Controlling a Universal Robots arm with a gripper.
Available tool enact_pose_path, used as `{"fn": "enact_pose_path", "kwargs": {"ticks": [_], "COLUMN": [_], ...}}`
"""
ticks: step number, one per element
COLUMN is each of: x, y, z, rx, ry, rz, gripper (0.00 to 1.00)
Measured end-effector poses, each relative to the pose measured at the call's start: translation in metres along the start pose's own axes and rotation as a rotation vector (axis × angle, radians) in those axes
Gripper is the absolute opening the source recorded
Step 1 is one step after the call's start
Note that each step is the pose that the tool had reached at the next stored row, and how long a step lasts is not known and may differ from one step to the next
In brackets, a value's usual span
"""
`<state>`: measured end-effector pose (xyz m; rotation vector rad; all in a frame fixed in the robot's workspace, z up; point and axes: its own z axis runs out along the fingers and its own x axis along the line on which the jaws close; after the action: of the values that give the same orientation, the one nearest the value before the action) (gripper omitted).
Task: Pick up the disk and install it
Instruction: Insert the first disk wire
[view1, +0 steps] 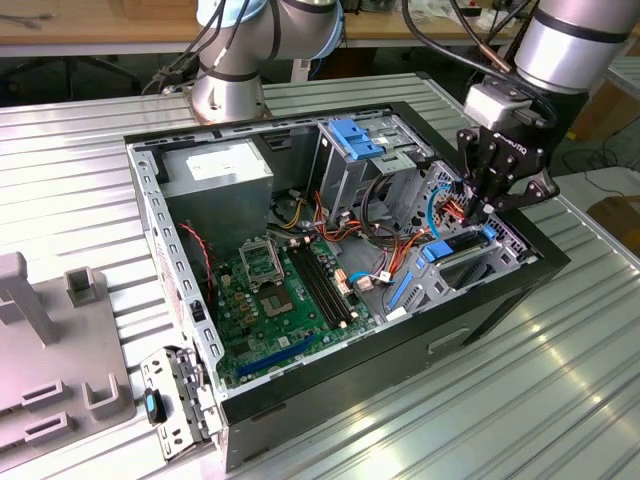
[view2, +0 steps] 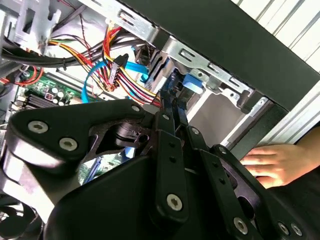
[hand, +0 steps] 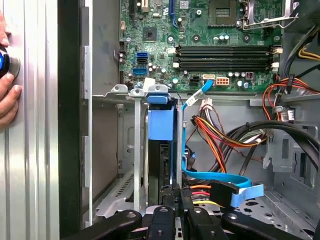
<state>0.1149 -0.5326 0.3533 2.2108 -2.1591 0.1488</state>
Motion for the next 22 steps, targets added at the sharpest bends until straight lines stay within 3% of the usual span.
{"fn": "enact_pose_path", "kwargs": {"ticks": [1, 2, 3, 9, 12, 16, 22], "x": [0.0028, 0.0043, 0.0068, 0.0135, 0.0135, 0.0132, 0.0132], "y": [0.0, 0.0001, 0.0002, 0.0023, 0.0025, 0.0028, 0.0043], "z": [0.0007, 0.0012, 0.0017, 0.0028, 0.0038, 0.0058, 0.0064], "rx": [0.0003, 0.0007, 0.001, 0.0014, 0.0026, 0.0143, 0.0148], "ry": [-0.0132, -0.0315, -0.0419, -0.0454, -0.0459, -0.0478, -0.0477], "rz": [0.0, 0.001, 0.001, 0.002, 0.002, 0.006, 0.016], "gripper": [0.16, 0.16, 0.16, 0.16, 0.16, 0.16, 0.16]}}
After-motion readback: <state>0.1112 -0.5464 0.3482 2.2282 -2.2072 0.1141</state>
